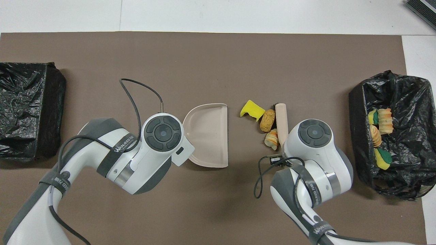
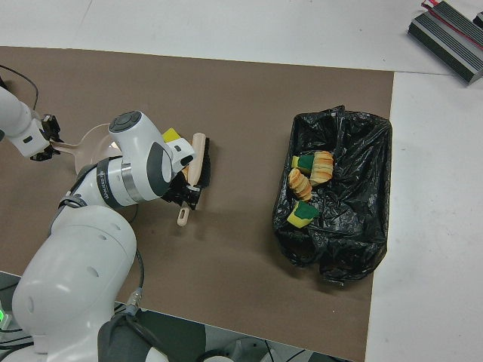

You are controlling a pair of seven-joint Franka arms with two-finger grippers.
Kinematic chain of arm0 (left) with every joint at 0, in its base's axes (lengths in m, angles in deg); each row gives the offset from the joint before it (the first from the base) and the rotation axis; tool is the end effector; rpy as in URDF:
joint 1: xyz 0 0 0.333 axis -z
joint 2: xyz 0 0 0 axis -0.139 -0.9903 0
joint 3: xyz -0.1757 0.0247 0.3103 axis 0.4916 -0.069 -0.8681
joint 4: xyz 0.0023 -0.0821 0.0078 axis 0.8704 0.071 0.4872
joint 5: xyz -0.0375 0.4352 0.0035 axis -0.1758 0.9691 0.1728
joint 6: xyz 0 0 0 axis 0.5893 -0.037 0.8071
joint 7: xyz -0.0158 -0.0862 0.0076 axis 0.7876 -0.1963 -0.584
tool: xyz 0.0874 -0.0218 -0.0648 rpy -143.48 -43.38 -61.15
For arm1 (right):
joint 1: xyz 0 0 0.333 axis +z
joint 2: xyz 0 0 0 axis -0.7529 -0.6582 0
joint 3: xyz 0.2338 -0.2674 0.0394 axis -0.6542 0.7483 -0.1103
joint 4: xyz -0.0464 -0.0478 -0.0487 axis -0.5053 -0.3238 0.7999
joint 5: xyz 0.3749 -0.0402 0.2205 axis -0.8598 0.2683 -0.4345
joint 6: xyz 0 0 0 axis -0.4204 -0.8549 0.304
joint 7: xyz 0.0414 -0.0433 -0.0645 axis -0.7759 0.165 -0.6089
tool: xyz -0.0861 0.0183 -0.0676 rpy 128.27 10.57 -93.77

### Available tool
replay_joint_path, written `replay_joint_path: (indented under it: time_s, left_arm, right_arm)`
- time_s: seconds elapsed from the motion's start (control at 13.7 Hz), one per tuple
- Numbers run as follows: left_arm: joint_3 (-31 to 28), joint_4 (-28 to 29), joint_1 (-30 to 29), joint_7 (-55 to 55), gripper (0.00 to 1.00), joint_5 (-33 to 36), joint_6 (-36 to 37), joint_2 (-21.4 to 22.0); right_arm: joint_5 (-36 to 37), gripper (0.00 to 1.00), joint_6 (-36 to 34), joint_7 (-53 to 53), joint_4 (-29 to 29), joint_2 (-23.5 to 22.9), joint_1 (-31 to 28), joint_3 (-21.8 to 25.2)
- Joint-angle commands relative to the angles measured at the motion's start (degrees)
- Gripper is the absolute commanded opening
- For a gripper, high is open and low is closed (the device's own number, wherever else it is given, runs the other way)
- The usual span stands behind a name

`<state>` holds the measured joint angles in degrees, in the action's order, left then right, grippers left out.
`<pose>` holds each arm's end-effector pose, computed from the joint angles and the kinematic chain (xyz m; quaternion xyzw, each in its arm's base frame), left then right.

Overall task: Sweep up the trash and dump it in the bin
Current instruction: 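Brush the remaining trash with the right gripper toward the left-held dustpan, then sweep the sponge and crusts into the dustpan with the right gripper's brush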

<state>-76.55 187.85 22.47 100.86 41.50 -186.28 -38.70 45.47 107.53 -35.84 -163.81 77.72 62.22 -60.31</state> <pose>0.5292 -0.3255 0.3852 -0.6969 0.7077 0.0392 0.1098 0.5118 0.1848 0.3131 0.9923 0.0299 -0.1095 0.0506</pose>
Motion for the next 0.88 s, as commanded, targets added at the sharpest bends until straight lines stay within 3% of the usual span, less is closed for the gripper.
replay_joint_path:
  time_s: [0.0,0.22,0.51,0.8]
  left_arm:
    - [0.3,3.3,-1.6,-5.2,0.0,0.9,0.6,2.3]
    - [0.3,3.5,-2.2,-10.8,0.0,0.8,1.2,2.4]
    - [0.3,1.5,-4.2,-10.9,0.0,-2.2,7.6,0.6]
    - [0.3,2.4,-4.5,-11.4,0.0,-2.2,9.6,0.9]
  right_arm:
    - [-4.1,0.0,-2.3,-0.6,3.6,-3.1,0.5,-0.8]
    - [-7.1,0.0,-2.0,-1.5,5.8,-6.5,4.0,-1.2]
    - [-12.9,0.0,-2.1,-9.0,7.1,-6.8,6.0,-2.1]
    - [-15.5,0.0,-2.3,-12.0,7.4,-6.1,7.5,-5.9]
